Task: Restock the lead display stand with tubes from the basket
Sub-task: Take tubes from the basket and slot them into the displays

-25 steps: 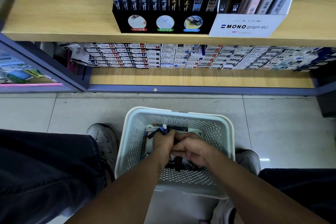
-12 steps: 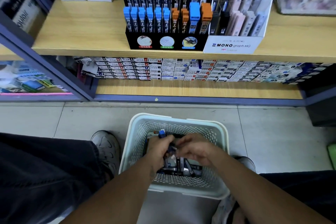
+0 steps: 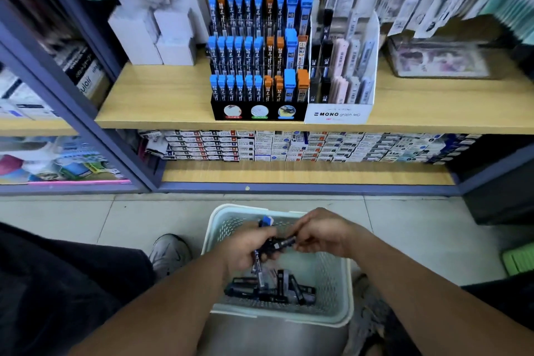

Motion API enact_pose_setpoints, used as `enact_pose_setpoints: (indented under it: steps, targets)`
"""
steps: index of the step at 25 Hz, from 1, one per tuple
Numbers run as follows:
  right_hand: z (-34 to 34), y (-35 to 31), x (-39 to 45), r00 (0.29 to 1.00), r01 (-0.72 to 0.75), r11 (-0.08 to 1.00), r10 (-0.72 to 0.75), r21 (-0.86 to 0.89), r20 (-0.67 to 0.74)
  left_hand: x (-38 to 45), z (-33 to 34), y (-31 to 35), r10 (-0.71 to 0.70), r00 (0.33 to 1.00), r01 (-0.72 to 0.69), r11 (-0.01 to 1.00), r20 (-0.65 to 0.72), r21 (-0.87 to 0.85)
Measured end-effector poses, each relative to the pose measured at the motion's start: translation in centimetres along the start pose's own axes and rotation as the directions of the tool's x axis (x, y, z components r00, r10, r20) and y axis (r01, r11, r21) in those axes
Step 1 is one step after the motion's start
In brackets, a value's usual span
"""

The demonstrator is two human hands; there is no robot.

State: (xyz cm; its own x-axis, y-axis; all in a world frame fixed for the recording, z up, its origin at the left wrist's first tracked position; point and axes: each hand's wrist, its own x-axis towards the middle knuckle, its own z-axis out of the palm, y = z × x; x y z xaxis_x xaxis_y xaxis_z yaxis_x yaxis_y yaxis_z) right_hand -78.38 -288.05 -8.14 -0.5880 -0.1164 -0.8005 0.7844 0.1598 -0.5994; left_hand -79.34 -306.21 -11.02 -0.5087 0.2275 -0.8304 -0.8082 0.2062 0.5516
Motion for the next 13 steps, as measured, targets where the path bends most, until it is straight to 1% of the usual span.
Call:
enact_pose_setpoints:
  steps: [3,6,8,10,13]
  targets:
    - [-1.5,-3.1,-2.6,0.997,0.079,0.995,-0.079,-0.064,0.011,-2.8,0.0,3.3,0.038,0.995,-0.047,0.993,0.093,0.104]
    - [-3.2,-6.3,-6.3,0.982,0.191,0.981,-0.191,-0.027,0.016,-5.7,0.0,6.7,0.128,0.979,-0.149,0.98,0.156,0.129]
    - [-4.0,-8.4,-8.9,0.954,0.297,0.952,-0.299,0.067,0.013,-7.5,-0.2,9.3,0.197,0.964,-0.214,0.973,0.176,0.084]
    - [-4.5,-10.4,-11.2,0.908,0.418,0.895,-0.417,0.154,-0.041,-9.6,-0.4,12.5,0.29,0.939,-0.3,0.954,0.184,0.026]
    - [-4.8,-13.1,-13.4,0.843,0.538,0.817,-0.529,0.21,-0.098,-13.0,-0.1,17.6,0.398,0.89,-0.394,0.917,0.223,-0.063]
